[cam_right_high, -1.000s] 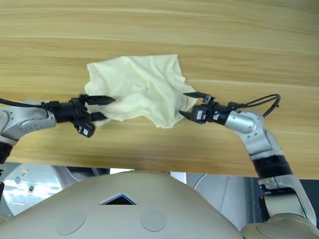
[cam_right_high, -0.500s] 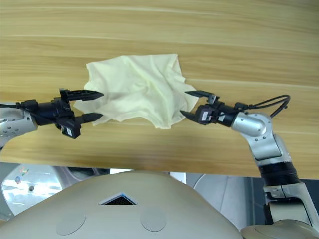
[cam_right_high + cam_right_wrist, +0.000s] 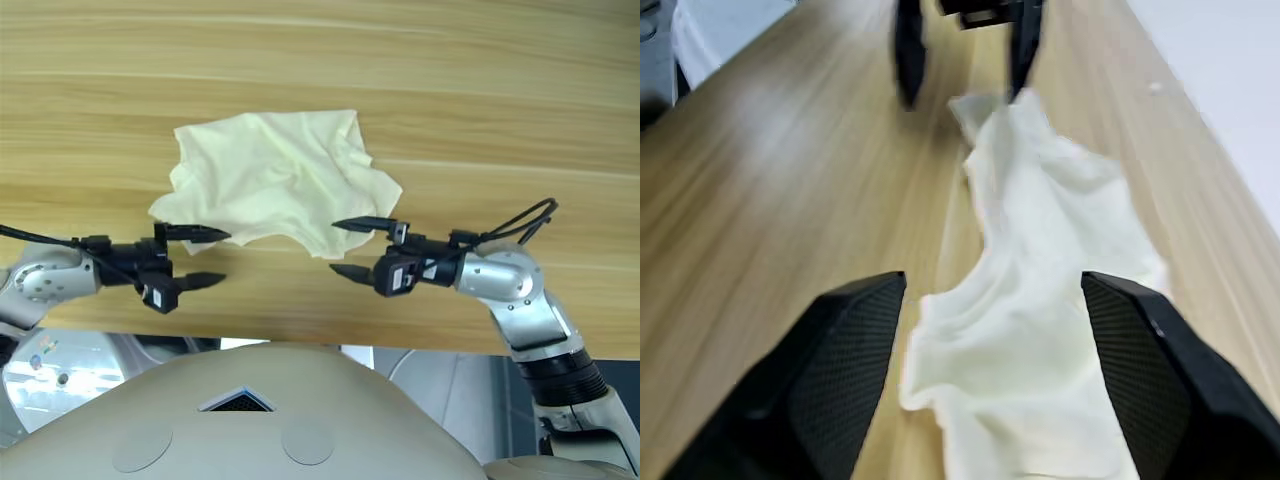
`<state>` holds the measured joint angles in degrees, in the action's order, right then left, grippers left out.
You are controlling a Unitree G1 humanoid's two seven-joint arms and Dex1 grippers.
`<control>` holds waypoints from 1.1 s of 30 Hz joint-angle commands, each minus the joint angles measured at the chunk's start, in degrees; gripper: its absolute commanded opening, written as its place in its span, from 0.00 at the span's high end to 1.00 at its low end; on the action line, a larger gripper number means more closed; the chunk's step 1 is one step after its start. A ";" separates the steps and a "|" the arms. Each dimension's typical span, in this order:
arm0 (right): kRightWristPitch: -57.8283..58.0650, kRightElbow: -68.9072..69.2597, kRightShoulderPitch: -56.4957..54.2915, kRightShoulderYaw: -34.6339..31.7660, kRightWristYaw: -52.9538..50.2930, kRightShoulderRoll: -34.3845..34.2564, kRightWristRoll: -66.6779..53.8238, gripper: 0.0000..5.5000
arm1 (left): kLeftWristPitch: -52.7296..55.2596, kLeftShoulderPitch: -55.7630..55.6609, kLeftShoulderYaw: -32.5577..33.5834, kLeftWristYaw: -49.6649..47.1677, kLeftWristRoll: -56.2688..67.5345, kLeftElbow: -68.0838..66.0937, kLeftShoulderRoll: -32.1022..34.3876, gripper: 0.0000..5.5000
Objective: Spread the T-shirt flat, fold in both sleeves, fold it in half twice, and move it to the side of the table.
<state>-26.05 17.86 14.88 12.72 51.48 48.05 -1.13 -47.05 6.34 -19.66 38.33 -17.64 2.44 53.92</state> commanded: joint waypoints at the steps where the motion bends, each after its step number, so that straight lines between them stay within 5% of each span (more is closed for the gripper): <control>1: 3.12 -0.45 -1.55 2.43 -0.41 -0.41 7.14 0.41 | 0.97 -3.08 1.18 -3.58 -7.28 -3.40 -2.93 0.23; 18: 5.39 -6.83 -4.59 5.48 -5.03 -1.04 19.93 0.48 | 0.64 -4.23 0.29 -7.80 -12.74 -5.67 -4.04 0.22; 23: 4.99 -10.16 -7.21 6.74 -6.13 -2.60 20.37 0.54 | 0.17 -4.44 0.05 -8.03 -12.56 -6.33 -4.23 0.37; 33: 4.51 -11.46 -8.32 8.14 -7.09 -3.87 19.79 0.89 | -0.69 -5.34 0.00 -8.04 -12.46 -7.49 -4.15 0.69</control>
<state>-21.95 6.83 6.49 20.49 43.83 43.82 17.77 -47.42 2.18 -19.68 30.14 -29.61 -4.62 49.60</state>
